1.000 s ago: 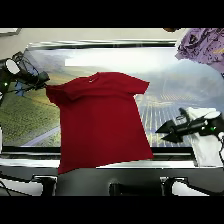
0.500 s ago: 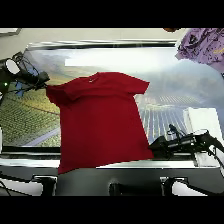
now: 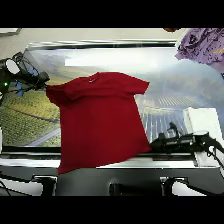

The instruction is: Fold the clothes and pants, and hang the long-sleeved shirts on hangers.

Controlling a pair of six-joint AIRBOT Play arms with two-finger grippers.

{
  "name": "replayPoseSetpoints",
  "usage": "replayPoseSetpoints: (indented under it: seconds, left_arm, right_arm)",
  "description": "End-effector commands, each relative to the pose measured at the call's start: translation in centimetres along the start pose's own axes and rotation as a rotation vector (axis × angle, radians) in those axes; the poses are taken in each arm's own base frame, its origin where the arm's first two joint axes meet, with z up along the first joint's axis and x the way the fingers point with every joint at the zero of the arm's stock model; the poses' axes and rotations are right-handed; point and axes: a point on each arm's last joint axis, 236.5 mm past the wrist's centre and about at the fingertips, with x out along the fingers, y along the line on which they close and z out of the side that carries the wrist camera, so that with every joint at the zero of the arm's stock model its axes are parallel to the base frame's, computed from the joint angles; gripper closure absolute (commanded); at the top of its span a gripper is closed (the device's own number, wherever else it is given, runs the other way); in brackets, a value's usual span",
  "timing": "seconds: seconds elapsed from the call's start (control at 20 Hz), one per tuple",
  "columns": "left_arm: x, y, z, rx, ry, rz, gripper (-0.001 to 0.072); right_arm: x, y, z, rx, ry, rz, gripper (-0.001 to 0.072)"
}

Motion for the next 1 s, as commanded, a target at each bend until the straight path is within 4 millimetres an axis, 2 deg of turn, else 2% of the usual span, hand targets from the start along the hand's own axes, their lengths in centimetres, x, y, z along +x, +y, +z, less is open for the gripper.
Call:
replayPoseSetpoints:
  seconds: [0.0, 0.1, 0.2, 0.25, 0.3, 0.35, 0.4, 0.45, 0.5, 0.65, 0.75, 0.85, 0.9, 0.95]
  left_arm:
    - [0.0, 0.0, 0.0, 0.001, 0.0, 0.0, 0.0691]
    - [0.0, 0.0, 0.0, 0.001, 0.0, 0.0, 0.069]
    - [0.0, 0.0, 0.0, 0.001, 0.001, 0.0, 0.069]
    - [0.1, 0.0, -0.1, 0.001, 0.002, 0.001, 0.0691]
    - [0.2, 0.0, -0.1, 0.001, 0.004, 0.002, 0.0691]
    - [0.3, 0.0, -0.2, 0.001, 0.007, 0.002, 0.069]
    - [0.4, 0.1, -0.3, 0.0, 0.012, 0.004, 0.0691]
    - [0.6, 0.0, -0.5, 0.001, 0.023, 0.003, 0.069]
    - [0.8, -0.2, -0.8, 0.002, 0.033, 0.001, 0.069]
    - [1.2, -0.9, -1.5, 0.015, 0.049, -0.003, 0.0691]
    - [1.3, -1.5, -1.7, 0.026, 0.049, -0.008, 0.069]
    - [1.3, -1.7, -1.8, 0.031, 0.05, -0.01, 0.069]
    - [1.3, -1.7, -1.8, 0.031, 0.051, -0.01, 0.069]
    - [1.3, -1.7, -1.8, 0.031, 0.051, -0.01, 0.069]
  right_arm:
    - [-4.7, 5.5, 6.7, -0.073, -0.186, 0.031, 0.0682]
    - [-10.3, 8.9, 12.4, -0.137, -0.389, -0.056, 0.0682]
    - [-17.7, 13.0, 18.0, -0.154, -0.676, -0.122, 0.0682]
    - [-21.5, 15.9, 20.0, -0.194, -0.811, -0.119, 0.0682]
    - [-24.3, 18.1, 21.3, -0.221, -0.902, -0.109, 0.0682]
    - [-26.1, 20.0, 22.3, -0.238, -0.96, -0.092, 0.0682]
    - [-26.9, 21.1, 23.3, -0.251, -0.984, -0.096, 0.0682]
    - [-26.4, 21.5, 24.3, -0.252, -0.976, -0.109, 0.0682]
    - [-25.0, 21.5, 25.2, -0.25, -0.945, -0.125, 0.0682]
    - [-18.6, 19.5, 26.8, -0.21, -0.807, -0.183, 0.0681]
    - [-15.7, 18.3, 26.8, -0.206, -0.729, -0.227, 0.066]
    - [-15.4, 17.9, 26.2, -0.198, -0.698, -0.238, 0.0449]
    - [-15.9, 17.7, 25.5, -0.182, -0.684, -0.238, 0.0384]
    - [-16.7, 17.2, 24.4, -0.17, -0.661, -0.245, 0.0362]
